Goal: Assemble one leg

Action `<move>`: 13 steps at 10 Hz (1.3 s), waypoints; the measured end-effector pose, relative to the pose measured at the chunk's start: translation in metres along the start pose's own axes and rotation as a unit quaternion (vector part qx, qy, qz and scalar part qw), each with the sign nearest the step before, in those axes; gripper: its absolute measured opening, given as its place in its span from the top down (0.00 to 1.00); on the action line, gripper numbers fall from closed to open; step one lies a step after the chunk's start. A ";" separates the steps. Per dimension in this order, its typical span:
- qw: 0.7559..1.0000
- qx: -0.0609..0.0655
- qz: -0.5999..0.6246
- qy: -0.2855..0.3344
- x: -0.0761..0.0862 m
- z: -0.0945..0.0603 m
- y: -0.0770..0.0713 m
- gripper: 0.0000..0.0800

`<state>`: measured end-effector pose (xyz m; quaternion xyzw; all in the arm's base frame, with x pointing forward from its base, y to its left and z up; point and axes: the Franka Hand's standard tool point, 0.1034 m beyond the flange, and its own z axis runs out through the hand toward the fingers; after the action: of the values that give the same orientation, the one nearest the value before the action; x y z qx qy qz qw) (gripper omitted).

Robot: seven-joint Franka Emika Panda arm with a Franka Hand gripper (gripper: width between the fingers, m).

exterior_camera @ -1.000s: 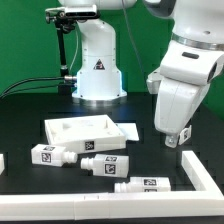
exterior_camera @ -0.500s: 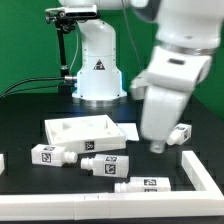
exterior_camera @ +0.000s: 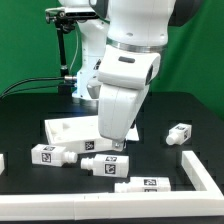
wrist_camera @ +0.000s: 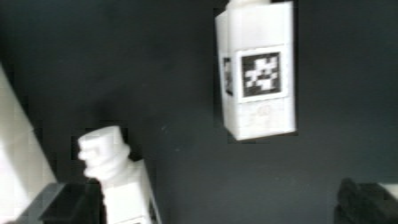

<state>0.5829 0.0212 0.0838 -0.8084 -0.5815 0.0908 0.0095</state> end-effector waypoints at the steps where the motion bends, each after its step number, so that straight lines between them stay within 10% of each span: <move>1: 1.000 0.001 0.000 0.000 0.000 0.001 0.000 0.19; 11: 0.999 -0.009 -0.026 0.023 -0.015 0.070 -0.018 0.19; 13: 0.999 -0.009 -0.026 0.023 -0.015 0.070 -0.018 0.51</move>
Offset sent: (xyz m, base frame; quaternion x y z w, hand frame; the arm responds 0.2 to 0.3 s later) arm -0.0232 -0.0171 -0.0217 -0.0044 0.0351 -0.0375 0.9987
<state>0.5505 0.0066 0.0189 -0.7951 -0.6026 0.0665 0.0177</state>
